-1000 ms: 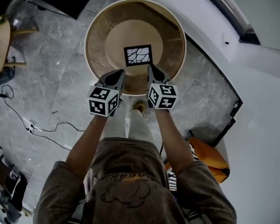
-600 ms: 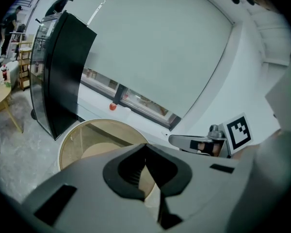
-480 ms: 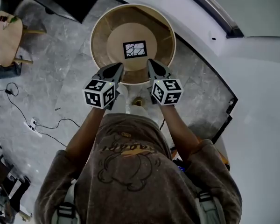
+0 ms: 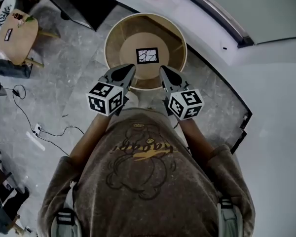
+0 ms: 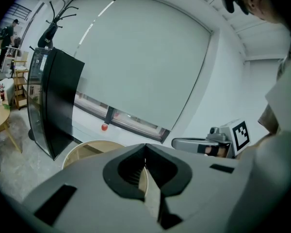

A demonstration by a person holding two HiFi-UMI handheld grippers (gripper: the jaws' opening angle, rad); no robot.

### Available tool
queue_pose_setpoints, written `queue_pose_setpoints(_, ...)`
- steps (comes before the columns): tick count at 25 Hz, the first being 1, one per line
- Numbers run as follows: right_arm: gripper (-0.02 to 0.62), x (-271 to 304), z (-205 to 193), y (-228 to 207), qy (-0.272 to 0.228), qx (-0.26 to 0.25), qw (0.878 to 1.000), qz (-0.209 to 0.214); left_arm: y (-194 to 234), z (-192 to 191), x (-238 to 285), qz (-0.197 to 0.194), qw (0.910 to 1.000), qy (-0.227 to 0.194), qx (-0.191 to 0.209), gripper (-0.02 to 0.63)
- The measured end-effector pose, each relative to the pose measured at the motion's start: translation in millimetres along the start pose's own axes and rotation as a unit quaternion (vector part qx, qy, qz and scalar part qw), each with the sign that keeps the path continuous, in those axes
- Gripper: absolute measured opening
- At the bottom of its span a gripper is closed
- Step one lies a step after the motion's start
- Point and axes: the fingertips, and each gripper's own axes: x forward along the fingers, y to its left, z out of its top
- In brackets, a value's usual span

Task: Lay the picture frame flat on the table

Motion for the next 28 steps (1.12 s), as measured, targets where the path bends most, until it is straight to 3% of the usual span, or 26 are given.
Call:
queue_pose_setpoints(13,0.020,-49.6,43.0,52.4,-0.070,-0.021,0.997,0.033,-37.2,19.2,-50.6,-0.004,0.9984,-0.045,0.034,0.017)
queue_pose_setpoints(28,0.020,-64.7,50.9,59.5,-0.097,-0.027,0.994,0.035,-44.9,26.9,-65.9,0.008,0.9962,-0.068,0.054,0.017)
